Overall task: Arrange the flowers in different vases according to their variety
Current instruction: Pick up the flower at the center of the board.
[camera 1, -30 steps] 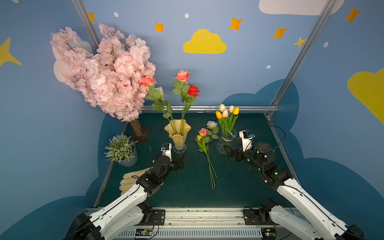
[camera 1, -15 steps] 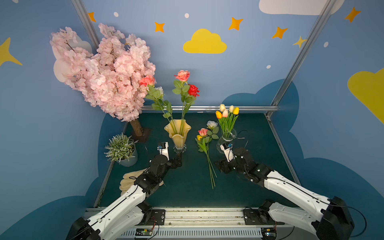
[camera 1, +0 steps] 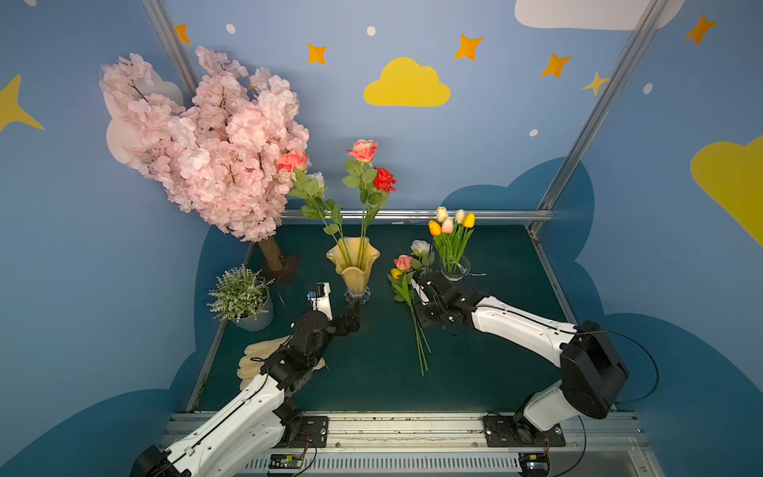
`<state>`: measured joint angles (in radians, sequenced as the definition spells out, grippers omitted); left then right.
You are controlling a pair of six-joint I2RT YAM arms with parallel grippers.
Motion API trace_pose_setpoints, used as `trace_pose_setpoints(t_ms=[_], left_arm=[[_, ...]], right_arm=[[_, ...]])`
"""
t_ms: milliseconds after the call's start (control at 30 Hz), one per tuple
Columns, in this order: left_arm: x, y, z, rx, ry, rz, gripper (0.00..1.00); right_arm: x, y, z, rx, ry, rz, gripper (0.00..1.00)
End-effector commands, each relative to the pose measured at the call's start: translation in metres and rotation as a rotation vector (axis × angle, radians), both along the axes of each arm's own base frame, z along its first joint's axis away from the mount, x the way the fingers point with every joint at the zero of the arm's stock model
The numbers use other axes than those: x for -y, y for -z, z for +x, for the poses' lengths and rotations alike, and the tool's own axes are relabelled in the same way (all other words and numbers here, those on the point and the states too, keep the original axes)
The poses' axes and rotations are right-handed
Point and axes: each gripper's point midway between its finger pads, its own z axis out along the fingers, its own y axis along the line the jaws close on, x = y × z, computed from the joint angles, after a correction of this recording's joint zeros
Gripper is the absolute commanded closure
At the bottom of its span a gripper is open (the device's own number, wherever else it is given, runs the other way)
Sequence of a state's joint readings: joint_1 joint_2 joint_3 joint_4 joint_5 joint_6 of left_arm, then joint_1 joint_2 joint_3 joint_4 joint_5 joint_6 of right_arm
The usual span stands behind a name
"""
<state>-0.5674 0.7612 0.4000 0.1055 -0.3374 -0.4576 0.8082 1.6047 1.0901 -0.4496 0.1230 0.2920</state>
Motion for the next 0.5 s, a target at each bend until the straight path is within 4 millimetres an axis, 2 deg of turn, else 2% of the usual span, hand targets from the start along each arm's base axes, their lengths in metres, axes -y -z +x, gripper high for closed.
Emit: trace_pose_setpoints(t_ms=[0,467], left_arm=[[-0.004,0.000,-0.001,0.008,-0.015,-0.005,0.00],[-0.003,-0.002,-0.001,0.013,-0.011,-0.008,0.00]], right_arm=[[0.011,0.015,-0.005,-0.061,0.028,-0.101,0.67],[0.003,0.060,-0.005,-0.172,-0.008,-0.209,0.72]])
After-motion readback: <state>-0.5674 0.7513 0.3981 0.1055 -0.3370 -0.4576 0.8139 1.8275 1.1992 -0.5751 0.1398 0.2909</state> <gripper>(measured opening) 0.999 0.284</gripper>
